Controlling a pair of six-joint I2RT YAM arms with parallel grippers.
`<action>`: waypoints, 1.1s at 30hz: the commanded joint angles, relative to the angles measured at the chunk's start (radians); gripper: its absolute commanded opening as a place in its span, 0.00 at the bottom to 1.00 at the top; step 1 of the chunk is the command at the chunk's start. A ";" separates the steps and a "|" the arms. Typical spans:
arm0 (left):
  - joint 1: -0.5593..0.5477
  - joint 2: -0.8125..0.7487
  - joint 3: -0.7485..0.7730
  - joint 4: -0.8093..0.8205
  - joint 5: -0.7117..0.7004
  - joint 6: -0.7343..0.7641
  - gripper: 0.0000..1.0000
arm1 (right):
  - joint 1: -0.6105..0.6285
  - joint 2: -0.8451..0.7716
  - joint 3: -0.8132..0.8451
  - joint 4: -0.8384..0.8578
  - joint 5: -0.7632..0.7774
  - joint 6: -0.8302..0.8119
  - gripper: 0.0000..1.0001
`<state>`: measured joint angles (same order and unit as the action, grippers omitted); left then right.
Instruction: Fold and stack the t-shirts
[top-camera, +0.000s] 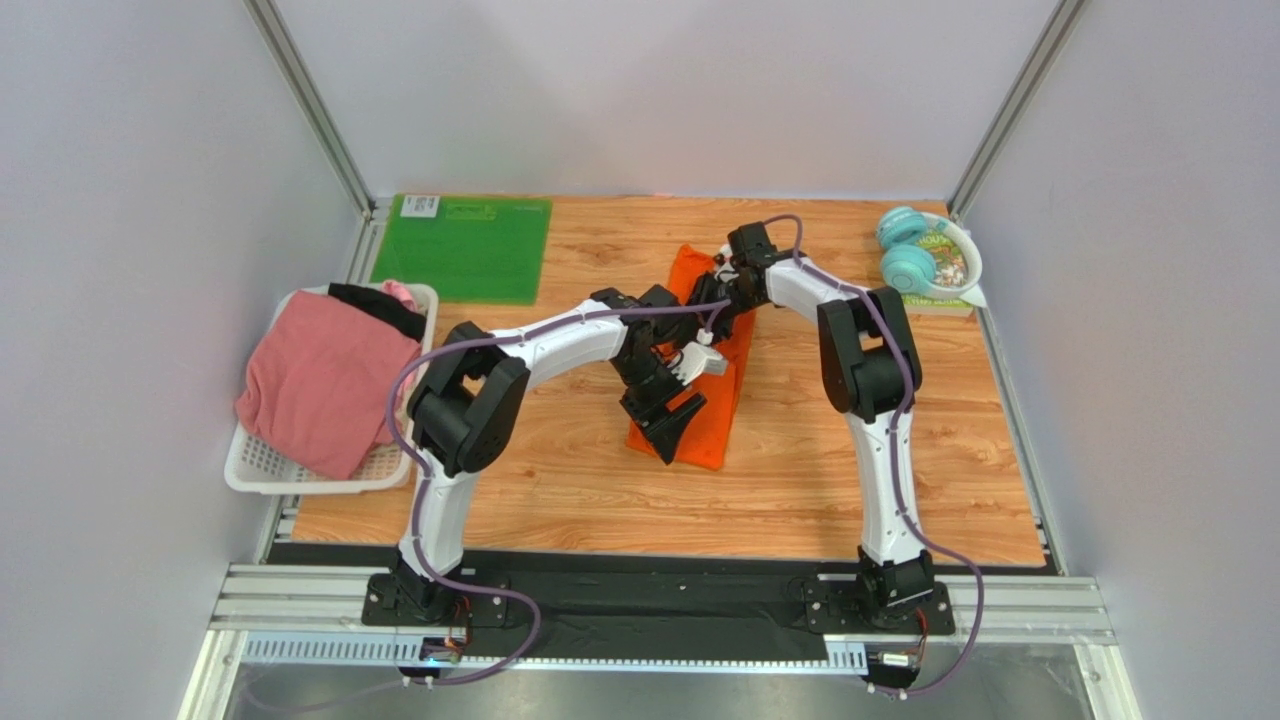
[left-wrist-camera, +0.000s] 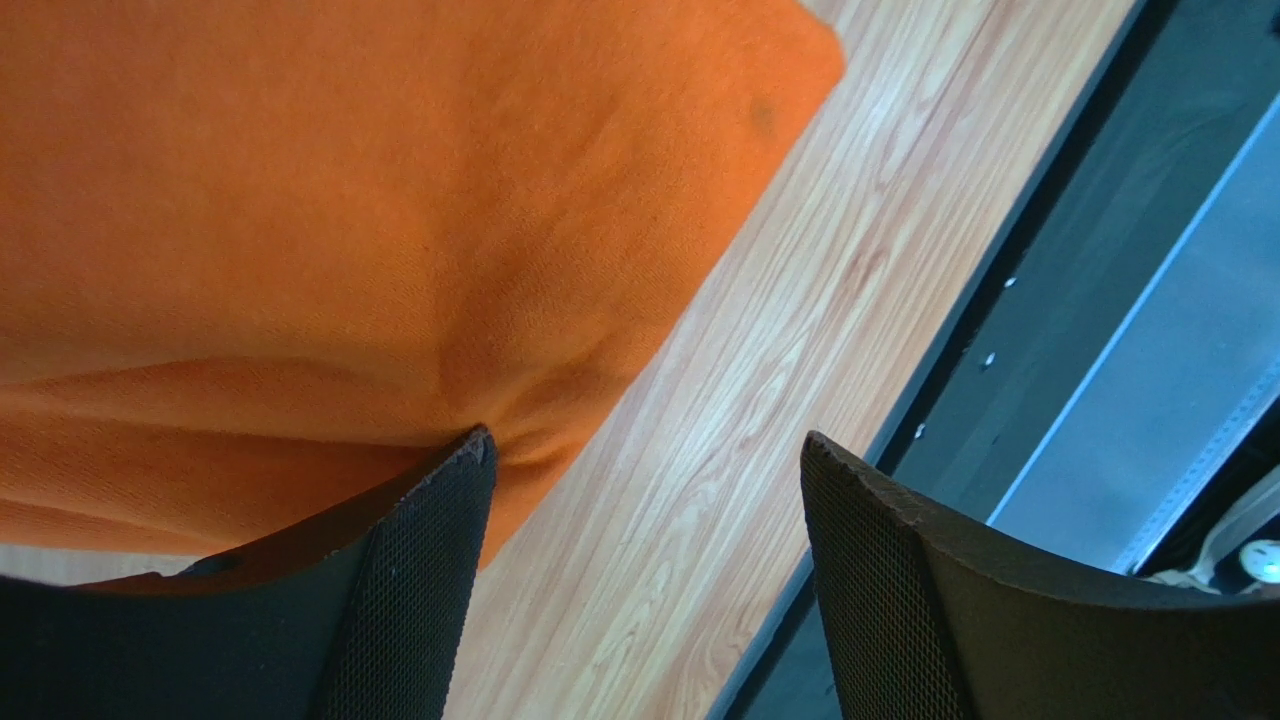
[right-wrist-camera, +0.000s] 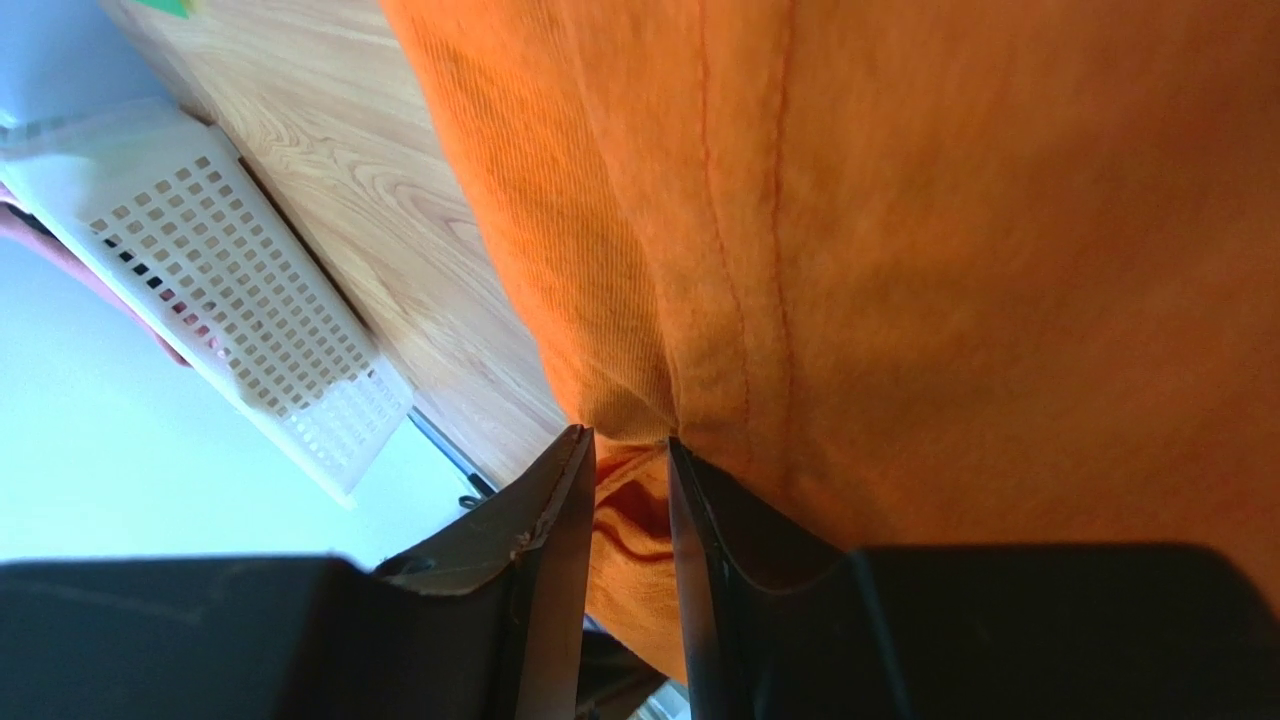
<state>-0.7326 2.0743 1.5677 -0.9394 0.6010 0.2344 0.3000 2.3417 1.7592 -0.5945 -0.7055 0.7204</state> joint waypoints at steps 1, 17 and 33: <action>-0.002 -0.065 -0.049 0.016 -0.035 0.080 0.80 | -0.030 0.008 0.067 -0.071 0.060 -0.065 0.31; 0.009 -0.402 -0.158 0.008 0.022 0.075 0.81 | 0.024 -0.266 -0.052 -0.093 -0.022 -0.101 0.36; 0.009 -0.054 -0.091 0.094 0.011 0.085 0.80 | 0.084 -0.101 -0.132 -0.014 -0.022 -0.101 0.37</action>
<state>-0.7284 1.9400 1.4166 -0.8650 0.6224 0.2909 0.4038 2.2127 1.6005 -0.6365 -0.7349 0.6308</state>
